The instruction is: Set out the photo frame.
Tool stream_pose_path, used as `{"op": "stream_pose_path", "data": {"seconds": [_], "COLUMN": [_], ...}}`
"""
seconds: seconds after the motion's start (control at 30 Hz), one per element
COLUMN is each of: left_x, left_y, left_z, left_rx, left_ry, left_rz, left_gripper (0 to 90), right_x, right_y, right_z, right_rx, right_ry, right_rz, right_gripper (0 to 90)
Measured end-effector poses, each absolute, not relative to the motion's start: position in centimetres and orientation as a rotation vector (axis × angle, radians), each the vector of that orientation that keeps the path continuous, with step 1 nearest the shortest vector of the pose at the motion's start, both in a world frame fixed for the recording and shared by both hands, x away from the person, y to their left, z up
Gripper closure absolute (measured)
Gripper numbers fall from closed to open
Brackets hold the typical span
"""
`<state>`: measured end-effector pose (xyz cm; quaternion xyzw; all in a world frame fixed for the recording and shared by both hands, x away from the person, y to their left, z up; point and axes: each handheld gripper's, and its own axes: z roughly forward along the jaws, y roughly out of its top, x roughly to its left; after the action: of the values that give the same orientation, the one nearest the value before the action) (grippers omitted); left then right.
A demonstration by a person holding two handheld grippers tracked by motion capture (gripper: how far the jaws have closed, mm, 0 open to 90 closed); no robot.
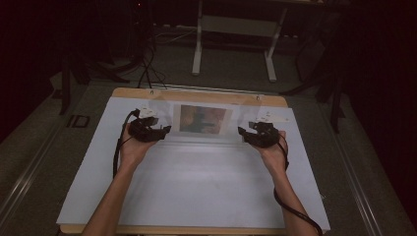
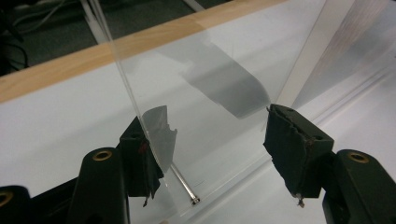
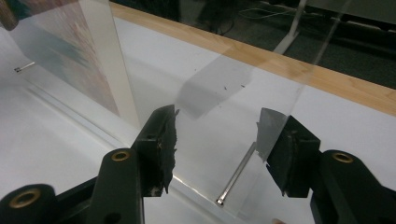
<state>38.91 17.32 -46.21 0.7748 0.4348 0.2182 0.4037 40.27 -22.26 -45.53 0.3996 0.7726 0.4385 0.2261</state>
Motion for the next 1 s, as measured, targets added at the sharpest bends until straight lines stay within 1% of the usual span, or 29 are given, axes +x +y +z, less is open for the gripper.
{"op": "stream_pose_path", "data": {"seconds": [0.47,0.73,1.0], "left_x": [36.8,35.7,35.2], "left_y": [17.4,17.4,17.2], "left_z": [-46.2,-46.1,-46.4], "left_rx": [2.012,2.043,2.043], "left_ry": [1.186,1.213,1.224], "left_rz": [0.415,0.382,0.404], "left_gripper": [39.2,39.2,38.9], "right_x": [37.8,36.6,36.5], "right_y": [-22.4,-22.4,-22.5], "right_z": [-45.7,-46.2,-46.7], "right_rx": [1.154,1.189,1.204], "right_ry": [2.181,2.210,2.218], "right_rz": [1.210,1.214,1.218], "right_gripper": [46.9,47.2,46.9]}}
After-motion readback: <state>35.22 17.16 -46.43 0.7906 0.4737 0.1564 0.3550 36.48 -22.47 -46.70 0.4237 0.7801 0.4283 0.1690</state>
